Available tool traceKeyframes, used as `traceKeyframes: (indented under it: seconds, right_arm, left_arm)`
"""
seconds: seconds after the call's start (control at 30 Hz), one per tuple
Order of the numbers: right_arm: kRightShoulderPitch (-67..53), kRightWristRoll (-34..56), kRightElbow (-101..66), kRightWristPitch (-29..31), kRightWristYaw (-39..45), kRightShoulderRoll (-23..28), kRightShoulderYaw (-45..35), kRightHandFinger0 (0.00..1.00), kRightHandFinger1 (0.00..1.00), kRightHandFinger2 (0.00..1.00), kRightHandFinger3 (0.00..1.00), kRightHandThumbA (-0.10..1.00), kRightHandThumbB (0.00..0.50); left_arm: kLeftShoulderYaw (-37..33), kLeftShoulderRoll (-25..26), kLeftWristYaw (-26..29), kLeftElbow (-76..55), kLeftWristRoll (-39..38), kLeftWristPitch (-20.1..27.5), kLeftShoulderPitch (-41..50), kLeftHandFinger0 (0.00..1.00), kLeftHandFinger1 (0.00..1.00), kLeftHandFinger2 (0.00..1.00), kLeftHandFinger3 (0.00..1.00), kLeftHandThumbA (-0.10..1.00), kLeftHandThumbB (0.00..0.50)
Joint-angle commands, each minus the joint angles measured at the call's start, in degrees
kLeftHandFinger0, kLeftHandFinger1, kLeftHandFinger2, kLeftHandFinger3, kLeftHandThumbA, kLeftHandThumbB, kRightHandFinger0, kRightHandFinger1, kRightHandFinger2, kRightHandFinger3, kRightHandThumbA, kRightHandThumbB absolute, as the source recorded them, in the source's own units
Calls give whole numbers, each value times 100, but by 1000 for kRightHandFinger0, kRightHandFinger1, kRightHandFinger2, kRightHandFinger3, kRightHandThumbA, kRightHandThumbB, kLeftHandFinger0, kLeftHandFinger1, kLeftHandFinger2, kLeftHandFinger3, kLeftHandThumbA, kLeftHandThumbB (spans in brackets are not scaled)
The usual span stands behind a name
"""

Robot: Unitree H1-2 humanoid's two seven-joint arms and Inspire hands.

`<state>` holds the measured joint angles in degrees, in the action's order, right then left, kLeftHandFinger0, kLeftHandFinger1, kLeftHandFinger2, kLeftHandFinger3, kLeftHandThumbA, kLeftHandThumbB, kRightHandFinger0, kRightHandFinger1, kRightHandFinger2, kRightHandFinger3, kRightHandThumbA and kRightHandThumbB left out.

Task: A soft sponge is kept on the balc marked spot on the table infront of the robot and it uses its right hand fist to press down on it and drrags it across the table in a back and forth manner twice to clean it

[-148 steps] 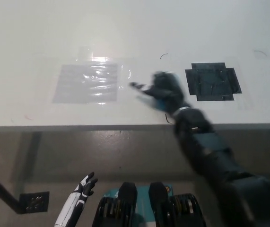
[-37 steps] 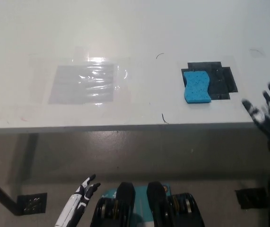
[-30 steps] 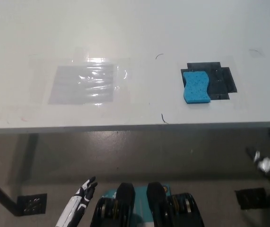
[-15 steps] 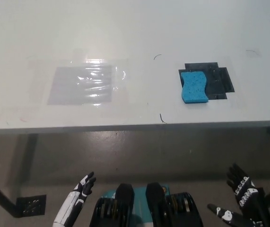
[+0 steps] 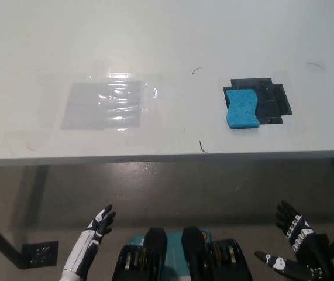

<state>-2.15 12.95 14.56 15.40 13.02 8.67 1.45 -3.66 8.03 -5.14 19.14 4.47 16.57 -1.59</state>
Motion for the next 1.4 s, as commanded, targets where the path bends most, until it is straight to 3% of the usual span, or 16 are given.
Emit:
traceKeyframes:
  seconds: [0.0,0.13,0.47,0.53,0.97,1.37]
  right_arm:
    - [83,139,-36,203,244,62,-51,1000,1000,1000,1000,1000,209]
    - [110,108,-69,155,243,59,-72,1000,1000,1000,1000,1000,205]
    - [115,3,-122,85,195,66,-65,1000,1000,1000,1000,1000,166]
    - [115,-13,-127,76,193,68,-58,1000,1000,1000,1000,1000,141]
    - [207,-251,10,205,176,102,-5,1000,1000,1000,1000,1000,40]
    - [253,-427,140,331,222,157,85,1000,1000,1000,1000,1000,15]
  left_arm:
    - [48,5,-68,-235,-167,92,-92,1000,1000,1000,1000,1000,179]
    - [54,15,-75,-249,-180,108,-113,1000,1000,1000,1000,1000,145]
    - [70,13,-66,-272,-141,-8,-91,1000,1000,1000,1000,1000,160]
    - [77,7,-63,-239,-150,62,-100,1000,1000,1000,1000,1000,138]
    - [78,-4,-14,-297,-53,-111,-146,1000,1000,1000,1000,1000,151]
    - [61,-10,61,-261,102,-76,-123,1000,1000,1000,1000,1000,139]
